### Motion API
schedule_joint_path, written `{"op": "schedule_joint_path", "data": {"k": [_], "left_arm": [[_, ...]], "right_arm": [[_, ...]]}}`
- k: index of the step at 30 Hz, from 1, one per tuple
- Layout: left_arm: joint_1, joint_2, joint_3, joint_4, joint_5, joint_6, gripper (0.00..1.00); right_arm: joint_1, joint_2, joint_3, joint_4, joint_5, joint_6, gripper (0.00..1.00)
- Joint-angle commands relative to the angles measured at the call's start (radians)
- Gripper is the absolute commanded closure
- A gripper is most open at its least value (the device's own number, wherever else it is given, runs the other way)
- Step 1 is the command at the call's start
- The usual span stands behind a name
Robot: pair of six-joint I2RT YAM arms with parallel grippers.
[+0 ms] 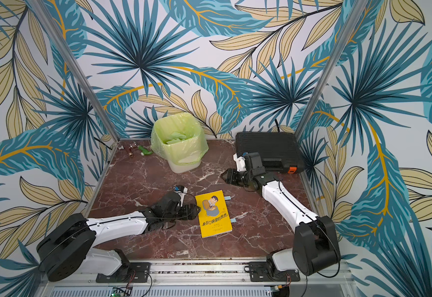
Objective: Peel off the used sticky note
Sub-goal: Open the book at the center of the board.
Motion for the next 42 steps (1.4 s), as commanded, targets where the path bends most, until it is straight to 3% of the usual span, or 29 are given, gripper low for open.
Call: {"op": "schedule_joint_path", "data": {"k": [1,11,22,42], "left_arm": [[0.013,0.041,0.044,0.037,0.087,-0.015,0.1],[0.016,0.193,0.16,-0.002,0.143,-0.022,0.09],[0.016,0.23,0.212,-0.074,0.114,-0.018,0.06],[0.019,0.237,0.229,-0.103,0.102,-0.008,0.05]], "right_arm": [[-0.013,0.003,-0.082,0.075,-0.093,0.04,0.45],[-0.026,0.177,-0.16,0.237,-0.085,0.051,0.44],[-0.025,0.305,-0.188,0.361,-0.173,0.104,0.46],[-0.011,0.324,-0.242,0.405,-0.238,0.127,0.51]]}}
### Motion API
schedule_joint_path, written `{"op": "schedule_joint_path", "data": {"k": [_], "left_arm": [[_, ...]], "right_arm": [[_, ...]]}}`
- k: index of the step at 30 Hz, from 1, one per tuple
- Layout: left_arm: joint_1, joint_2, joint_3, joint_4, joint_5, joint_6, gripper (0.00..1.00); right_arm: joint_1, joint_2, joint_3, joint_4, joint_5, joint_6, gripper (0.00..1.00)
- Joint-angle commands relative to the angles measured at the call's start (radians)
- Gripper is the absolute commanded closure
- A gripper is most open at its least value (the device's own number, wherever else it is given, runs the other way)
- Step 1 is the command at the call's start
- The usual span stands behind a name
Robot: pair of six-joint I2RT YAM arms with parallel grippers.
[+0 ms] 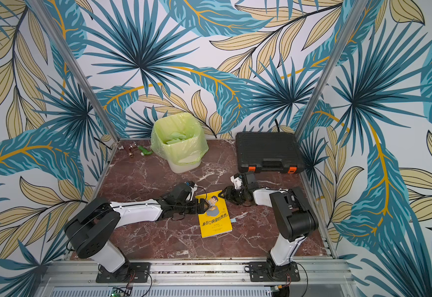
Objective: Peel off the used sticky note
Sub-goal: Open the book at the center of the board.
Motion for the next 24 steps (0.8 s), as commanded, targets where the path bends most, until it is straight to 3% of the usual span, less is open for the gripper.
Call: {"op": "schedule_joint_path", "data": {"k": [1,24], "left_arm": [[0.006,0.015,0.025,-0.039,-0.017,0.012,0.05],[0.006,0.06,0.057,-0.041,-0.01,0.015,0.05]], "right_arm": [[0.01,-0.001,-0.029,0.007,-0.03,0.007,0.51],[0.047,-0.056,-0.066,0.165,-0.163,0.063,0.57]]}}
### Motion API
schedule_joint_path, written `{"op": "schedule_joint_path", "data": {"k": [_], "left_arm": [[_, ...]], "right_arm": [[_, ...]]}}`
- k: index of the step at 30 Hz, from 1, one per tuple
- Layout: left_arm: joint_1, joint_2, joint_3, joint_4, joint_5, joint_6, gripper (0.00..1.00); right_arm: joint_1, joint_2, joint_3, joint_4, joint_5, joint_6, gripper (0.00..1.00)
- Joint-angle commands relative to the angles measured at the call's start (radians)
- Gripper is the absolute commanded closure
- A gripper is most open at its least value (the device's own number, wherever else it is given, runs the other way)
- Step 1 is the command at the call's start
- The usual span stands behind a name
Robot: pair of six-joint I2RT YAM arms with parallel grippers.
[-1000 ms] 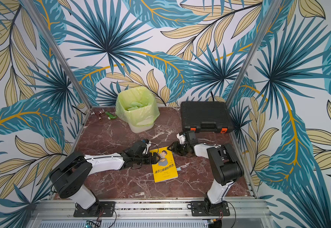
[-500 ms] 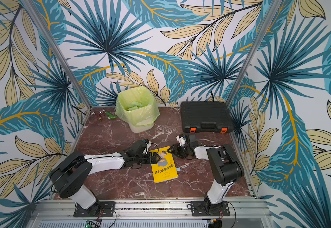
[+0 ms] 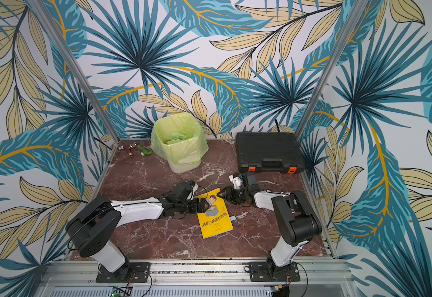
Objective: Peel off the used sticky note
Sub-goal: Open the book at the center of the board.
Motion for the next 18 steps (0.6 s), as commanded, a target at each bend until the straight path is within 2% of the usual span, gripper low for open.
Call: {"op": "schedule_joint_path", "data": {"k": [1,11,18], "left_arm": [[0.006,0.045,0.018,0.014,-0.008,0.015,0.05],[0.006,0.057,0.023,0.014,-0.006,0.015,0.05],[0.006,0.071,0.038,0.011,-0.003,0.022,0.04]], "right_arm": [[0.036,-0.005,-0.026,0.074,-0.104,0.031,0.57],[0.058,-0.116,-0.014,-0.128,-0.01,-0.084,0.56],[0.072,-0.133,-0.017,-0.172,-0.074,-0.089,0.56]]}}
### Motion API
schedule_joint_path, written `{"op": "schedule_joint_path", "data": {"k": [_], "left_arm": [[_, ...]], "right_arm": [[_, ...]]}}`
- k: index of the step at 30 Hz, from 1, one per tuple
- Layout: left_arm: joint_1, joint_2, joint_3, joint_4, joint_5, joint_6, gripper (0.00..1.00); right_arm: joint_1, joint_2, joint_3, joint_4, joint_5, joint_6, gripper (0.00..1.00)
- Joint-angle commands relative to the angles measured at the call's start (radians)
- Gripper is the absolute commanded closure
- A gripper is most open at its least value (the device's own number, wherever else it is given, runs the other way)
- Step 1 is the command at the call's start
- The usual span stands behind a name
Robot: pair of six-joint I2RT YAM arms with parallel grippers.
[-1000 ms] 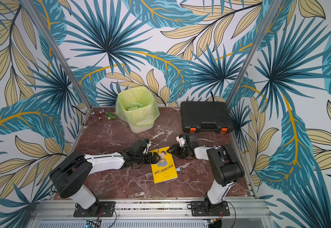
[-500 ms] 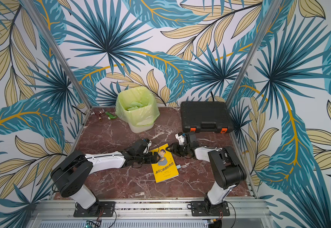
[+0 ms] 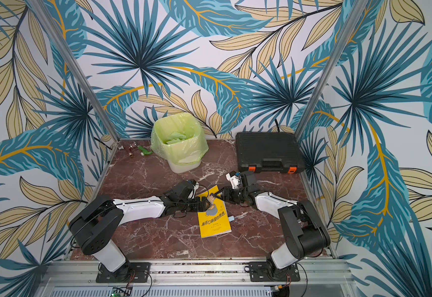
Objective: Peel off the used sticky note
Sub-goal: Open the book at the center of the board.
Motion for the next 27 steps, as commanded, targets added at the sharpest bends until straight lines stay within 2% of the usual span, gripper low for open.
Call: {"op": "schedule_joint_path", "data": {"k": [1,9,15,18,22,24,27], "left_arm": [[0.006,0.044,0.012,0.004,-0.004,0.021,0.04],[0.012,0.023,0.008,0.001,-0.015,0.035,0.04],[0.015,0.005,0.005,-0.004,-0.023,0.046,0.04],[0.015,-0.014,0.008,-0.02,-0.034,0.061,0.04],[0.015,-0.062,0.008,-0.049,-0.047,0.088,0.03],[0.015,-0.099,0.008,-0.069,-0.053,0.11,0.02],[0.015,-0.17,0.008,-0.107,-0.059,0.148,0.01]], "right_arm": [[0.033,-0.004,-0.015,-0.07,-0.077,-0.02,0.56],[0.091,-0.011,-0.007,-0.092,-0.075,0.0,0.57],[0.105,-0.02,0.031,-0.148,0.013,0.059,0.78],[0.117,-0.036,0.062,-0.208,0.088,0.104,0.81],[0.126,-0.064,0.089,-0.24,0.139,0.229,0.84],[0.131,-0.065,0.124,-0.289,0.168,0.27,0.85],[0.144,-0.045,0.219,-0.481,0.246,0.275,0.86]]}}
